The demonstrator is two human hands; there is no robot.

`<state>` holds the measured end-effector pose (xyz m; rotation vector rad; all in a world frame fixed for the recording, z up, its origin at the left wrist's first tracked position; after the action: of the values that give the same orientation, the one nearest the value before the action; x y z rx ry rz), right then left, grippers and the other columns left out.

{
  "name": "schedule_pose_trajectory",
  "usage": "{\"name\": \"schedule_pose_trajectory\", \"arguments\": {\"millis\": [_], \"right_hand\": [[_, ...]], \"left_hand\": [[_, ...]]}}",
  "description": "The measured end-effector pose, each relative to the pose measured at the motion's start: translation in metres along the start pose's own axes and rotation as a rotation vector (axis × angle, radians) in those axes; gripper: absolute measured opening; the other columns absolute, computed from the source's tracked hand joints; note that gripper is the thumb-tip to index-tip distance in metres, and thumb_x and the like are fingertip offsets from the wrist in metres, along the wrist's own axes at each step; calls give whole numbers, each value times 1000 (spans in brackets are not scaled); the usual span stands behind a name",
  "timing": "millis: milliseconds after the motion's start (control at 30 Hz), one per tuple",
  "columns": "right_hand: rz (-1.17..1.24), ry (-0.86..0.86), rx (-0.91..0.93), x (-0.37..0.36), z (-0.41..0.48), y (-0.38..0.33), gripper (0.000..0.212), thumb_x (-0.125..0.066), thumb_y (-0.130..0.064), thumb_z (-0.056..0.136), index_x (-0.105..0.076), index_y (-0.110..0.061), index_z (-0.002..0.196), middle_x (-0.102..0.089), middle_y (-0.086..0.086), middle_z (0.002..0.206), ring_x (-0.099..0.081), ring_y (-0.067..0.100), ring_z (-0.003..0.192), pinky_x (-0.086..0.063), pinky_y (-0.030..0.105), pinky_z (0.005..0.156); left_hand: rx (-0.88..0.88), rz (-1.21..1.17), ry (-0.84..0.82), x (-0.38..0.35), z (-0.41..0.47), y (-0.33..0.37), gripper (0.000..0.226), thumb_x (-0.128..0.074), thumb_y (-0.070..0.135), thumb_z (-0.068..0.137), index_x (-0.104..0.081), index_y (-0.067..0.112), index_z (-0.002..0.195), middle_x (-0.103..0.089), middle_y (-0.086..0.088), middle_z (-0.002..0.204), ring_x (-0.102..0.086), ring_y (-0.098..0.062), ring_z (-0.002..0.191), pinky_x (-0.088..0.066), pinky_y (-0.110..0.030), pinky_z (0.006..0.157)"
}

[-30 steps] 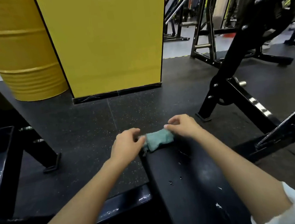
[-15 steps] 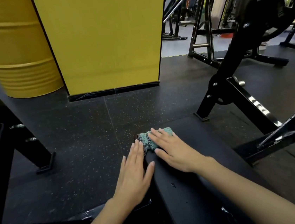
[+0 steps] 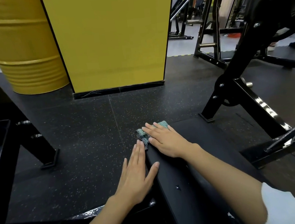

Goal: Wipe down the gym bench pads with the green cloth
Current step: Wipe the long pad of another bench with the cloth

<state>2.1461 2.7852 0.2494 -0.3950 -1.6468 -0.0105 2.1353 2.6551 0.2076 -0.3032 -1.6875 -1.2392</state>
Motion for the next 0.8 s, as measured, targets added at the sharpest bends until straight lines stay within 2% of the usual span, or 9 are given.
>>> {"name": "schedule_pose_trajectory", "arguments": {"millis": [133,300,500,700,800], "right_hand": [[16,14,20,0,-16,1,50,-25,-37,107,-15,-34,155,-6,-17,162,-1,8,150,-2,45,122],[28,20,47,2,-63,7,49,-27,-40,106,-17,-38,154,-8,-22,161,1,2,149,-1,37,123],[-9,1,72,-4,-99,9,51,-23,-43,105,-11,-41,154,0,-28,159,9,-4,147,6,28,120],[56,31,67,-3,-45,1,49,-24,-35,107,-12,-37,155,-5,-21,162,5,4,149,3,41,120],[81,42,37,2,-16,-3,48,-25,-30,107,-17,-34,155,-9,-17,162,1,8,150,0,47,120]], "left_hand": [[-19,78,-14,4,1,-2,109,21,93,60,25,31,149,30,20,157,27,5,143,10,-38,123],[-47,112,-35,7,1,-2,112,18,93,61,22,28,153,28,19,159,28,6,143,13,-38,122],[-70,134,-21,8,0,-3,108,18,91,64,21,30,153,27,20,159,30,7,142,12,-38,122],[-87,164,-38,8,-6,-11,94,12,85,73,17,35,153,26,26,157,31,10,140,12,-36,120],[-88,156,-38,9,-7,-13,101,16,89,69,14,36,155,25,30,154,31,11,139,11,-36,121]]}}
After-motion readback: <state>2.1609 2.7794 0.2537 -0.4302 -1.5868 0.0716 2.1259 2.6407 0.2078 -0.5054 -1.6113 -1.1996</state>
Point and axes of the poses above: each hand's wrist, its own z-axis towards the middle knuckle, its own x-axis out of the back of the hand, y = z × x, the point moved 8 cm from there along z, towards the middle knuckle
